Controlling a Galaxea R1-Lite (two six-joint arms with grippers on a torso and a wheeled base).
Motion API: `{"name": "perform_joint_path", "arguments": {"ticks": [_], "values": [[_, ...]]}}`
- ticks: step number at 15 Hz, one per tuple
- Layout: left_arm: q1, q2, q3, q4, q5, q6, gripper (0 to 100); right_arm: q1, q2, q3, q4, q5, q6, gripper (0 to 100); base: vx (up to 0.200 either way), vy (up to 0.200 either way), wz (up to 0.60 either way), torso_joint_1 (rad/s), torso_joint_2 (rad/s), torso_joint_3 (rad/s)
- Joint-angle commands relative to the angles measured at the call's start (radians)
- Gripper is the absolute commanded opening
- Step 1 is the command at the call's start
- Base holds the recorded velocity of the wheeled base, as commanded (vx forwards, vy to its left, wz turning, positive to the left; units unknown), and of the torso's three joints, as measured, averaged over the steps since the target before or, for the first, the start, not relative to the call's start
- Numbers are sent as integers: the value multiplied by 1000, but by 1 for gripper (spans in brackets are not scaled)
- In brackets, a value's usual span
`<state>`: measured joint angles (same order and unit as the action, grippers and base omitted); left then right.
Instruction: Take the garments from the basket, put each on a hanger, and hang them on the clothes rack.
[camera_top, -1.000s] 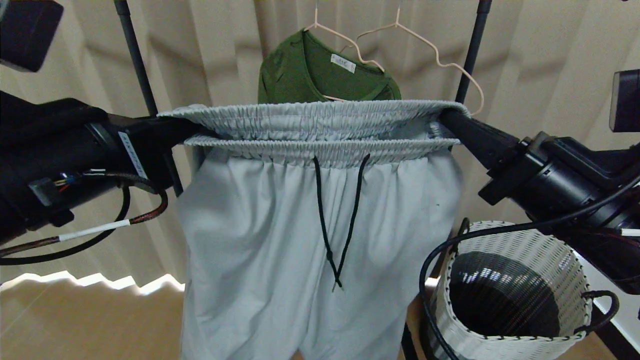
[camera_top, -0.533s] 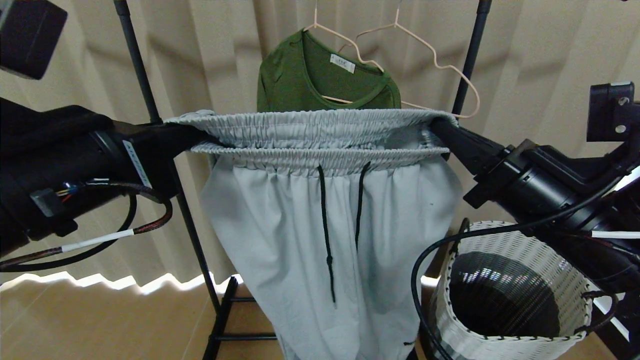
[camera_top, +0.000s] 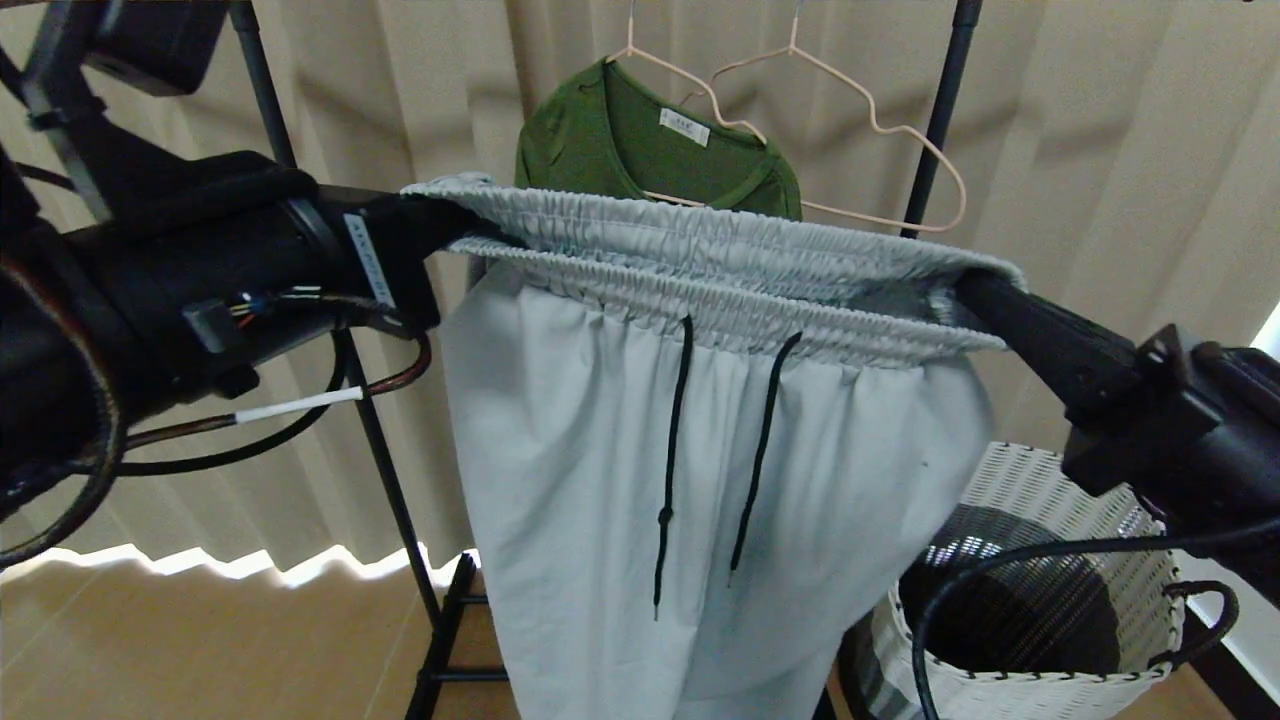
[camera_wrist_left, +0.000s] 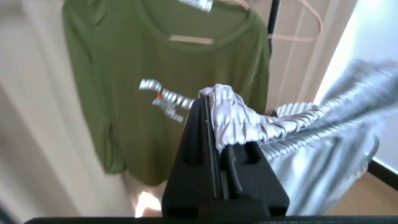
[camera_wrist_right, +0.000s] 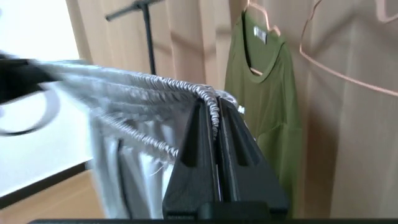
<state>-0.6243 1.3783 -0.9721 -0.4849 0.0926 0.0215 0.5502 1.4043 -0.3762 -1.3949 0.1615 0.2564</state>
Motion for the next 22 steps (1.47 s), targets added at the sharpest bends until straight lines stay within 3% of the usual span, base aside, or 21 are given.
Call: {"name": "perform_joint_path", "arguments": {"ticks": [1, 2, 4, 6, 11, 15, 18, 19, 22], "values": [[0, 97, -62, 2, 4, 0, 0, 2, -151, 102, 2, 52, 52, 0, 0, 0, 0, 0, 0, 0], [0, 125, -85, 5, 7, 0, 0, 2, -245, 152, 4, 167, 139, 0, 0, 0, 0, 0, 0, 0], [0, 142, -89, 8, 7, 5, 0, 2, -344, 211, 14, 277, 222, 0, 0, 0, 0, 0, 0, 0], [-3, 151, -88, 9, 7, 6, 0, 5, -378, 250, 47, 296, 222, 0, 0, 0, 0, 0, 0, 0], [-8, 142, -80, 32, 9, 9, 0, 5, -366, 232, 77, 300, 218, 0, 0, 0, 0, 0, 0, 0], [-11, 39, -69, 150, 1, 6, 0, -98, -266, 92, 200, 302, 179, 0, 0, 0, 0, 0, 0, 0], [-31, -102, 33, 203, -13, 9, 0, -204, -80, -29, 284, 299, 64, 0, 0, 0, 0, 0, 0, 0], [-37, -117, 47, 203, -27, 9, 0, -210, -56, -49, 284, 299, 63, 0, 0, 0, 0, 0, 0, 0], [-75, -200, 121, 203, -177, 14, 0, -202, 56, -141, 281, 299, 63, 0, 0, 0, 0, 0, 0, 0]]}}
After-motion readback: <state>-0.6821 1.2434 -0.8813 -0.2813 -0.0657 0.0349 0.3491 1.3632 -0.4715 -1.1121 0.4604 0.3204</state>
